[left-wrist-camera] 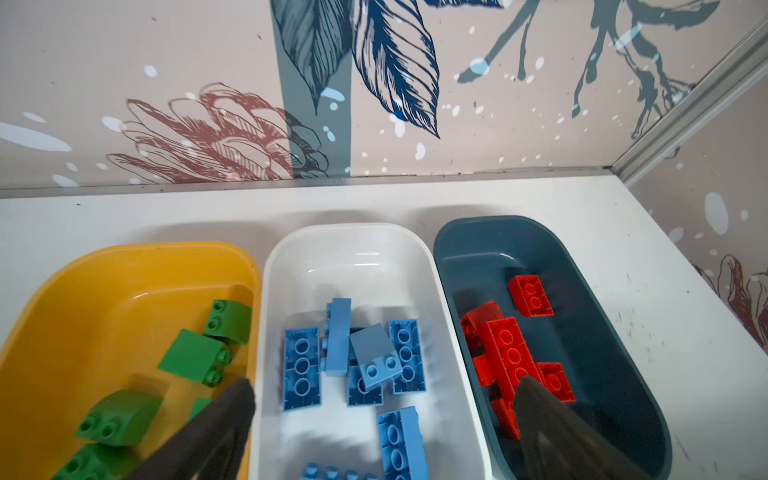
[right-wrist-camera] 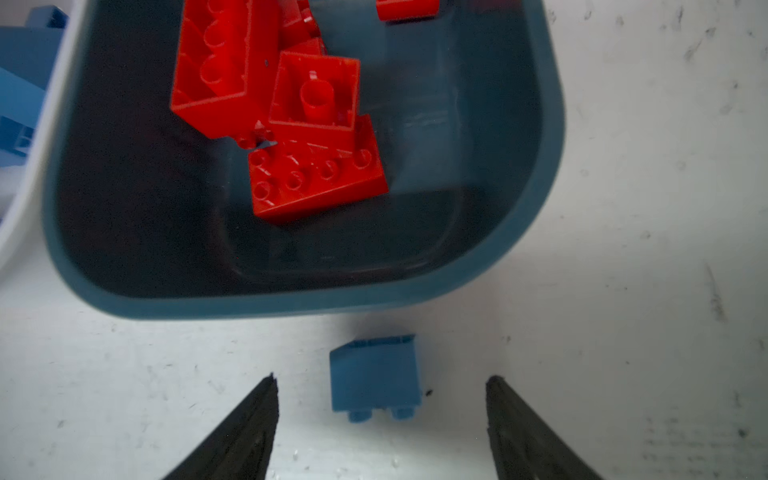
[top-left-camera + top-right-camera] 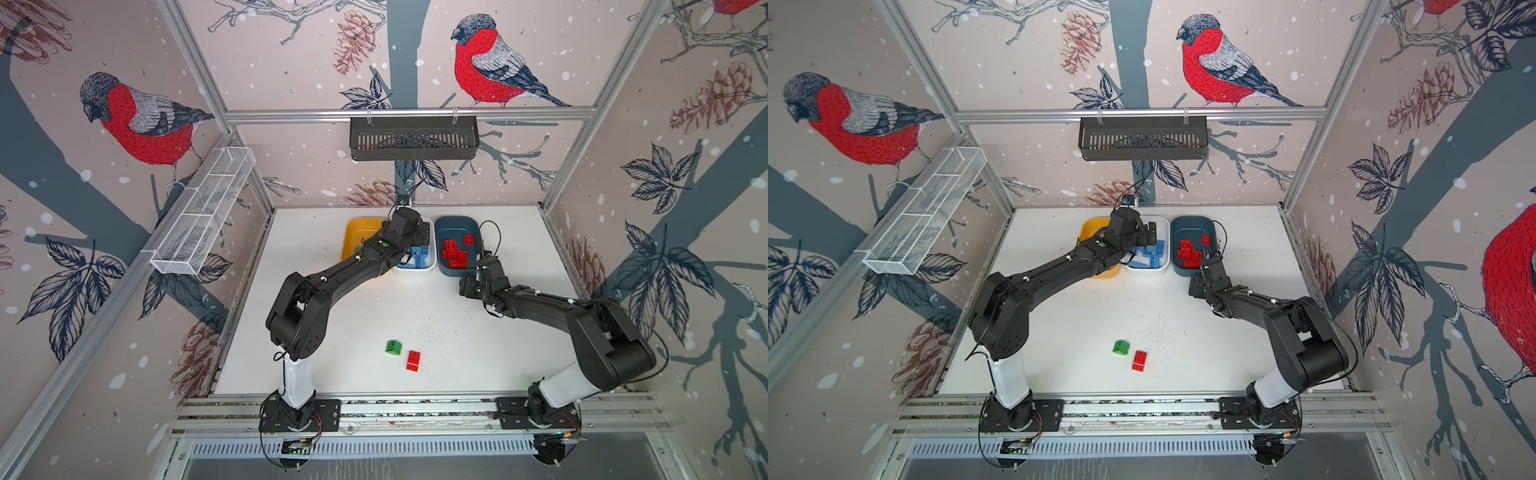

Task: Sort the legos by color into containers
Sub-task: 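Grasp the light blue brick beside the teal tub with the right gripper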

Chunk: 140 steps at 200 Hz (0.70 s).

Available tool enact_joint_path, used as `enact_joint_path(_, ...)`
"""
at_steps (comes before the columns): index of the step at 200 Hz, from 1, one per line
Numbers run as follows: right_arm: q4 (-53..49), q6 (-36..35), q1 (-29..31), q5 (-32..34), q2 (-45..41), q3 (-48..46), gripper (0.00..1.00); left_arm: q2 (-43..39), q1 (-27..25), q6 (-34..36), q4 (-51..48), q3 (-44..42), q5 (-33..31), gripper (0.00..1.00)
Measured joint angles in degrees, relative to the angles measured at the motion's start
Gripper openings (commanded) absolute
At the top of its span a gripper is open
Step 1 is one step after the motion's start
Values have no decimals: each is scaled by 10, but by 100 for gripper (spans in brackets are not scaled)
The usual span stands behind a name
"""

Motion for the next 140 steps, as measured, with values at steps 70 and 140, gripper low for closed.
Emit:
enact_joint_path(70,-20,-10,27,45,38,24,47,-101,3,-50,-10,-98,-74,97)
enact_joint_path(140,-21,-25,61,52,-11,-4,41,-139,5,-70,-22,-147,-95,98)
